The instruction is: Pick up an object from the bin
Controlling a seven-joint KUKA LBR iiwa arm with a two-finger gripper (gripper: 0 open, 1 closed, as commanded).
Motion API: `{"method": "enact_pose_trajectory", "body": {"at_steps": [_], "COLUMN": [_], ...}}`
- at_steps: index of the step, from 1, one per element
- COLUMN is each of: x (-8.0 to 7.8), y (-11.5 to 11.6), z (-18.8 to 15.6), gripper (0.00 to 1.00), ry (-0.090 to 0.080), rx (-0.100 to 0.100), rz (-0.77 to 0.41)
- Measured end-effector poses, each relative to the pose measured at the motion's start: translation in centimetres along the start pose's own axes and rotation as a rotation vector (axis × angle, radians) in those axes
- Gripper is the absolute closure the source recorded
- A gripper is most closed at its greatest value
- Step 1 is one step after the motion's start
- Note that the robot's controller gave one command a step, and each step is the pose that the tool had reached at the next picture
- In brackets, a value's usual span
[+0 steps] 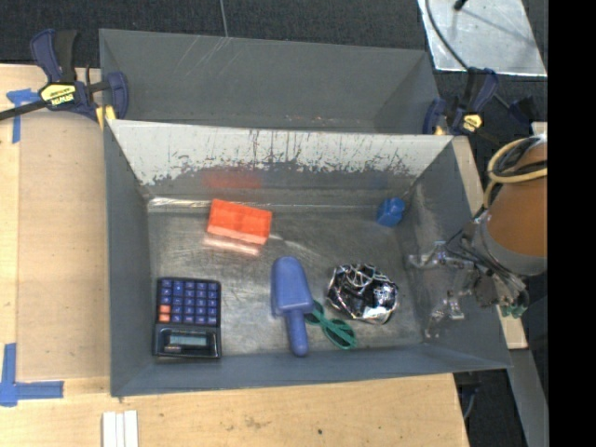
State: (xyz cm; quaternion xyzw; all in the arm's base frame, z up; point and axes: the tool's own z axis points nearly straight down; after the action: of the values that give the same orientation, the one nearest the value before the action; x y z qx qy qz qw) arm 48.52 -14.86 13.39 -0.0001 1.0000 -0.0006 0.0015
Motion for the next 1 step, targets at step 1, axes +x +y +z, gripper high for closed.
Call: {"method": "enact_pose_trajectory", "body": {"at_steps": [1], "x": [-3.12], "y": [5.63], "z": [6.26], "gripper": [0.0], "ry": [0.001], "rx": [-0.001], "rz": [0.125]}}
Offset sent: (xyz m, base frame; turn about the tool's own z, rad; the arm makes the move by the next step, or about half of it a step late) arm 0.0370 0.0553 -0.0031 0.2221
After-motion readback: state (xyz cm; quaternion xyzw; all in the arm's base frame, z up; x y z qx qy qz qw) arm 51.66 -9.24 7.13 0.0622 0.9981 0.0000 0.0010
